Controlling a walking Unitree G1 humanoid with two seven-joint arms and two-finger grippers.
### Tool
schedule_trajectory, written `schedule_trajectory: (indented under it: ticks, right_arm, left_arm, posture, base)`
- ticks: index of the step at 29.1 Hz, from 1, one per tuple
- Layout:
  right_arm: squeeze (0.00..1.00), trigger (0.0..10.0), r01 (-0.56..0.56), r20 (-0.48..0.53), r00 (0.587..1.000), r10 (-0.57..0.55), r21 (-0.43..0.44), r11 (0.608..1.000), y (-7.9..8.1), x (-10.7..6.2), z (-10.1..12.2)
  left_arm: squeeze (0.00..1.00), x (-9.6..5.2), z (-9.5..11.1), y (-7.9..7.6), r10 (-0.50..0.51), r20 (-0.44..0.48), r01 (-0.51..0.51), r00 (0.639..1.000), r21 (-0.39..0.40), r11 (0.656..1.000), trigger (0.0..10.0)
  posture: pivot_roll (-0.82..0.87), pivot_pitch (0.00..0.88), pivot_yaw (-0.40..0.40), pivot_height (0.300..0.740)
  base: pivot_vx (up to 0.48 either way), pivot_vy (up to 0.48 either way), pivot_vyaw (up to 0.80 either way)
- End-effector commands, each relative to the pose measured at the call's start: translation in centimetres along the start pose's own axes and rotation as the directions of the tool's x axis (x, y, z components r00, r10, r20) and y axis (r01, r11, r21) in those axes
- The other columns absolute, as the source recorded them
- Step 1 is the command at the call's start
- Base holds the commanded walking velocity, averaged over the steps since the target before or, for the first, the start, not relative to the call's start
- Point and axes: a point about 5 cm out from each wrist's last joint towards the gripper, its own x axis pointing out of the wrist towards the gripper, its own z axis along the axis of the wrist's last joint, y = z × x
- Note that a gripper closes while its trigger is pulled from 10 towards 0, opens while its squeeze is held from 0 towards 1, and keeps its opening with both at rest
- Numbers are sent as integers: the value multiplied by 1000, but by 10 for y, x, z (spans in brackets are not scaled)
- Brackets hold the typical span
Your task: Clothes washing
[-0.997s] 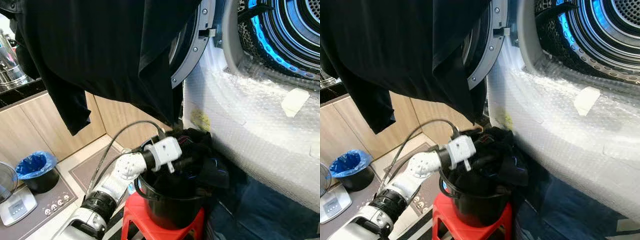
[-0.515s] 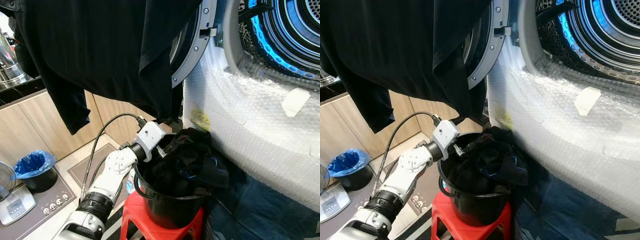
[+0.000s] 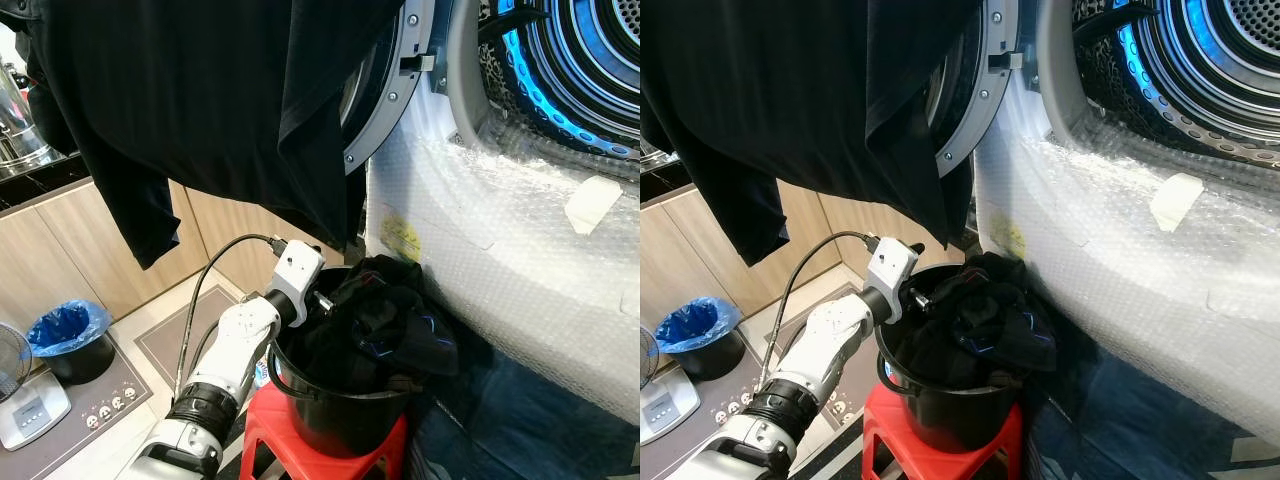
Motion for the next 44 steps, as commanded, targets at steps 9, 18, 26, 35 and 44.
schedule_trajectory:
  ticks: [9, 18, 26, 35, 44]
  right_arm:
    - [0, 10000, -20, -65, 998, 20, -1, 1000, 4, -5, -20]
    - [0, 10000, -24, -97, 995, 23, -5, 1000, -3, -17, -40]
    - [0, 10000, -14, -111, 994, 13, -9, 1000, -12, -25, -52]
    - [0, 10000, -4, -97, 995, 5, 6, 1000, -15, -28, -53]
    - [0, 10000, -5, -96, 995, 7, 15, 1000, -12, -27, -54]
  left_arm:
    - [0, 0, -8, 1, -58, -45, 47, 997, -211, 976, 10000]
    - [0, -10, -6, 20, 10, -42, -20, 999, -244, 970, 10000]
    - [0, -6, -9, 15, -25, -36, 13, 999, -284, 959, 10000]
    - [0, 0, -8, -1, -168, -23, 154, 986, -289, 945, 10000]
    - [0, -2, -12, -6, -199, -33, 179, 979, -309, 934, 10000]
  posture:
    - [-128, 56, 19, 740]
    - [-156, 110, -19, 740]
    - [-185, 134, -33, 740]
    - [-204, 143, -30, 740]
    - [-210, 147, -26, 740]
  base:
    - [0, 0, 0]
    - [0, 0, 0]
    - [0, 0, 0]
    - [0, 0, 0]
    - [0, 0, 0]
